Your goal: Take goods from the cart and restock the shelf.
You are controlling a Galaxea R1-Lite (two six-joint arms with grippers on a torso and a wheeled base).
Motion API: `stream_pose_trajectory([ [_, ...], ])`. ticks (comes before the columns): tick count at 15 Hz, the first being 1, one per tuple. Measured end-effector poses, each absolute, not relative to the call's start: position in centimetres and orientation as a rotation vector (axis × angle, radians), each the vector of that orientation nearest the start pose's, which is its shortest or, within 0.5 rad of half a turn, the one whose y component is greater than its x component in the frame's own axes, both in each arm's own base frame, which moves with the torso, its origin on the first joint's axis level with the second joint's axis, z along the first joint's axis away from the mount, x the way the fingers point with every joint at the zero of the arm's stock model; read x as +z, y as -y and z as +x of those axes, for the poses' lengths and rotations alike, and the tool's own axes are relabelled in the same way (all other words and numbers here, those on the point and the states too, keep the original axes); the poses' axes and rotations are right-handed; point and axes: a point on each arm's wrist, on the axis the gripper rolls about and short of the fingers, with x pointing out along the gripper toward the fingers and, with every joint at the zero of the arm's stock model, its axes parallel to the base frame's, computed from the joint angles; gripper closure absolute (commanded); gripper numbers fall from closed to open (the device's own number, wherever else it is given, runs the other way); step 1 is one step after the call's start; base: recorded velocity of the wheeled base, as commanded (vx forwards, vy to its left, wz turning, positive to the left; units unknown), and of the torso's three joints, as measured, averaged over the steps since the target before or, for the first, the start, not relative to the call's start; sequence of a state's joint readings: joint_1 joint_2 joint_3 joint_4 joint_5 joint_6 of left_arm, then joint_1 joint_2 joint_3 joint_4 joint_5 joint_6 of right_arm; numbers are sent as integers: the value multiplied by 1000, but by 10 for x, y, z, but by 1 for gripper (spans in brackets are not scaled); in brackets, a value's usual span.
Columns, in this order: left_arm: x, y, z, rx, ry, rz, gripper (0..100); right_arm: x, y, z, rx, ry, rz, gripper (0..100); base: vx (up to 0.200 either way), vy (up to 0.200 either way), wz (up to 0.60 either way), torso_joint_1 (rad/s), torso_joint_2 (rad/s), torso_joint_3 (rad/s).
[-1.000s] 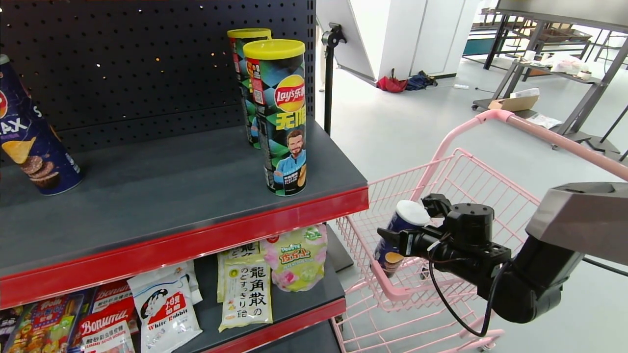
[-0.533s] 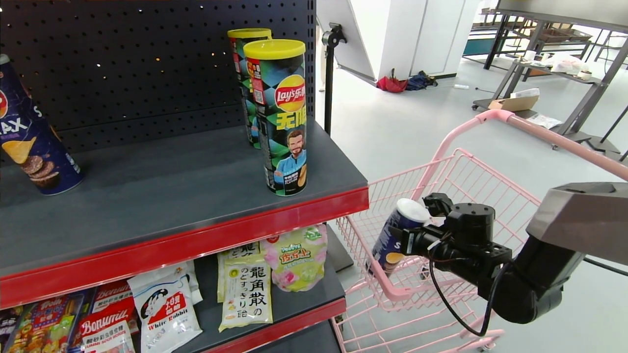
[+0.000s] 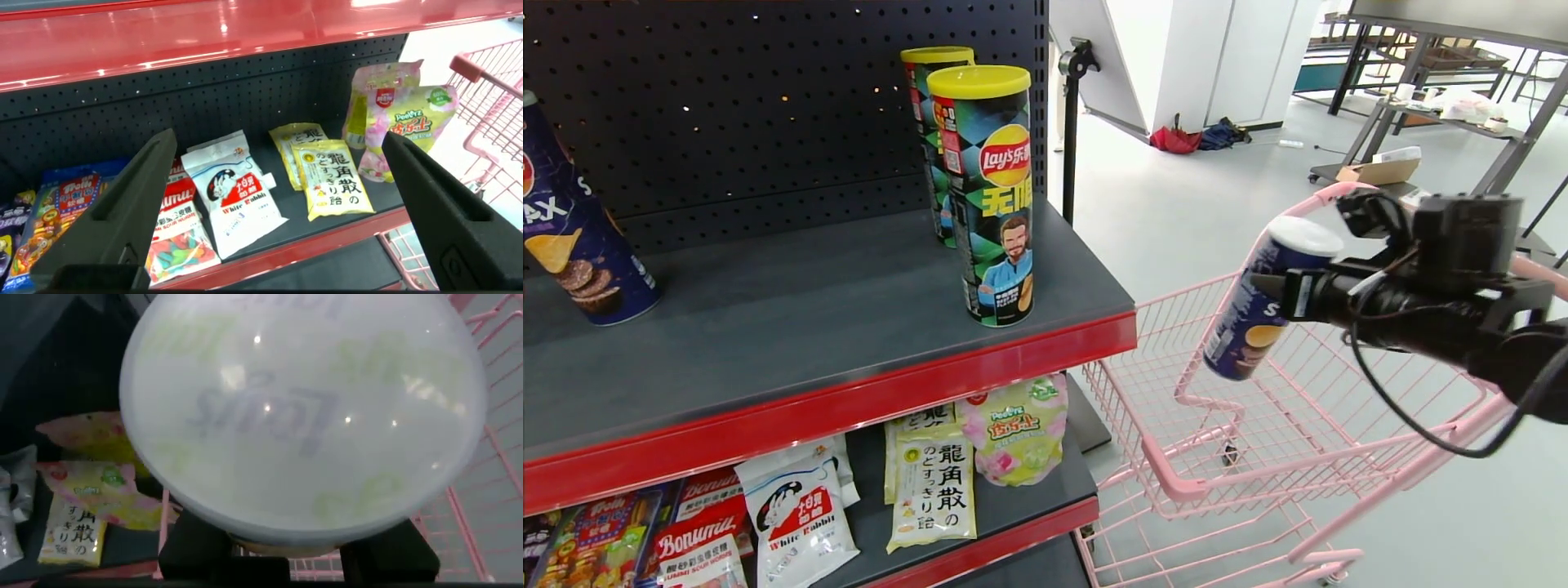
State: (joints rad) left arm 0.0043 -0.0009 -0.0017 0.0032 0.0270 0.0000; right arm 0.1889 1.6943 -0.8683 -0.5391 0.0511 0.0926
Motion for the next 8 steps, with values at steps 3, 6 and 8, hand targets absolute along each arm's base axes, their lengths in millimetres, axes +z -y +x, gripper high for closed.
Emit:
stream_pose_trajectory([
  [3,76,-1,-23,31,-1,0,0,248,-43,220,215,-367,29,100,0,0,0,0,0,0],
  [6,76,-1,-23,31,-1,0,0,266,-21,121,169,-325,-22,100,0,0,0,0,0,0],
  [8,76,-1,-23,31,-1,0,0,250,-8,63,101,-352,-64,100,0,0,0,0,0,0],
])
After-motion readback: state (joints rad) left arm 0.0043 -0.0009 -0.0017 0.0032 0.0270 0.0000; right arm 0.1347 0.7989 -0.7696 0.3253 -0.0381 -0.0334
